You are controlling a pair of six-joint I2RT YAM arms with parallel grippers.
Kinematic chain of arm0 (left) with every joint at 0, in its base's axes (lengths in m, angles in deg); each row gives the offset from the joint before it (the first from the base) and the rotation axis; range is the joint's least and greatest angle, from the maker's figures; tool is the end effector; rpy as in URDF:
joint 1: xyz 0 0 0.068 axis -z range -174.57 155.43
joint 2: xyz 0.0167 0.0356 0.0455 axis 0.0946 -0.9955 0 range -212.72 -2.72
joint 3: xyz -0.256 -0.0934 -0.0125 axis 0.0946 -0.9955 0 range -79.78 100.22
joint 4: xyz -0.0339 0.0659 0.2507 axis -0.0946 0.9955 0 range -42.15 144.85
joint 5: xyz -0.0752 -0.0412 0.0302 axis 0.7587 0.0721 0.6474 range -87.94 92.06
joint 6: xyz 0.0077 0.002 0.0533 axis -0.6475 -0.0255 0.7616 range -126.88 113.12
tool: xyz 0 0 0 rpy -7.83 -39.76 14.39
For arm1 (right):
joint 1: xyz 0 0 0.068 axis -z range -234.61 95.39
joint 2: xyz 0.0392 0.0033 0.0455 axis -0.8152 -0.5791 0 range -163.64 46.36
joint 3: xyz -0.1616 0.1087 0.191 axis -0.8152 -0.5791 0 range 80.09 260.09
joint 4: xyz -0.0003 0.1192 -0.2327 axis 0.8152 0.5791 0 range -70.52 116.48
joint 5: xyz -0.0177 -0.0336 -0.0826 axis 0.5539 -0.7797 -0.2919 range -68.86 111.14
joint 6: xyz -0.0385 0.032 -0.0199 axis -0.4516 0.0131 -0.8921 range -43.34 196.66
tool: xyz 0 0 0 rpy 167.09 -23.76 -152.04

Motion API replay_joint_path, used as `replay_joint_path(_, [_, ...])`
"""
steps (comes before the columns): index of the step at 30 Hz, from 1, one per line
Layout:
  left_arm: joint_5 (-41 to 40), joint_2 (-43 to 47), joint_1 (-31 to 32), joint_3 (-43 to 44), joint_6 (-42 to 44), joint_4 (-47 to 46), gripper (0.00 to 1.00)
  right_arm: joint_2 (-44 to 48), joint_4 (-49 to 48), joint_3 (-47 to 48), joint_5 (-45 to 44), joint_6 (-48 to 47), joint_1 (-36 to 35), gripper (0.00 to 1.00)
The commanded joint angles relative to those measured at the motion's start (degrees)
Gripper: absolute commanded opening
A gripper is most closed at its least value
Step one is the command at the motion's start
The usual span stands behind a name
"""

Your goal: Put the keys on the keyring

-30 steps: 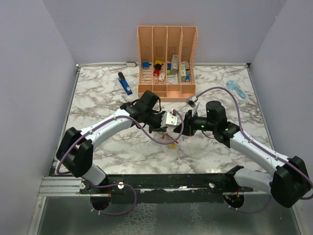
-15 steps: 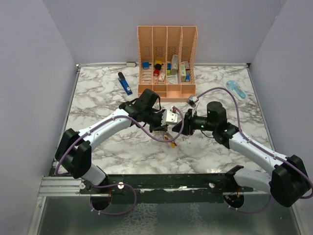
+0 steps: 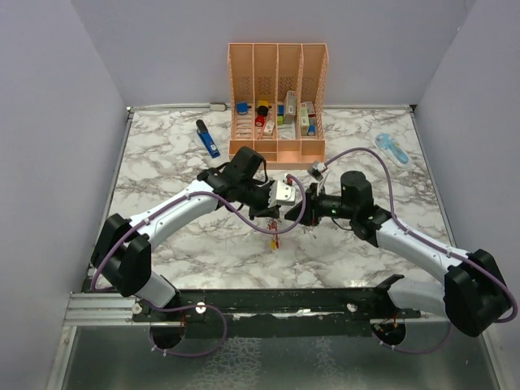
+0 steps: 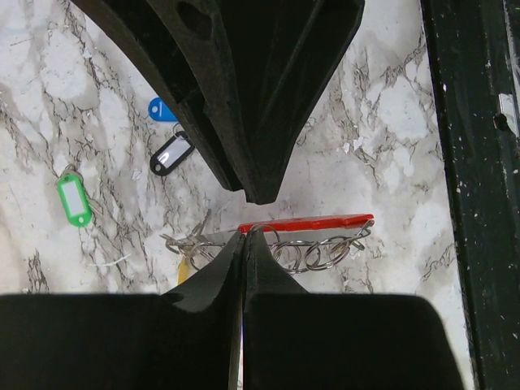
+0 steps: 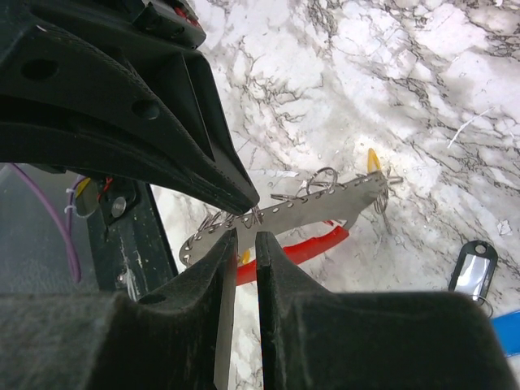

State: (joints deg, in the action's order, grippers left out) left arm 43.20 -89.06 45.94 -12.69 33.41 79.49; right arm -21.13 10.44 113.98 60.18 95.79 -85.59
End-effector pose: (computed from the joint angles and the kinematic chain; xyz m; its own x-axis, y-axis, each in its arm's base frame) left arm 0.2264 -0.2242 0.2746 0.0704 0.5803 -0.8114 0.9953 -0.0949 0.0185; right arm 0.2017 0.1471 0.2295 -0.6287 -0.0805 -0.7735 -0.7250 0.4205 0.5455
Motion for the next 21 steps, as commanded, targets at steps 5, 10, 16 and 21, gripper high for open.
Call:
replay_joint_path(5, [3.64,2.22,-0.12,1.47,-2.89,-2.19,0.00,-1.27,-6.19,-1.06,0.07,-0.98,0.22,0.19])
replay_joint_path(10, [4.29,2.17,-0.17,1.48,-3.67,-1.88,0.00,-2.41,-8.98,-2.56,1.62,-1.54,0.22,0.19])
replay_joint_path(16, [5.22,2.27,-0.19,1.63,-4.11,-1.47,0.00,-2.95,-13.51,-5.15,2.99,-1.40,0.26,0.19])
replay_joint_path(21, [5.92,2.43,-0.18,1.54,-5.15,-1.85,0.00,-3.56,-16.76,-6.09,4.02,-0.26,0.14,0.20])
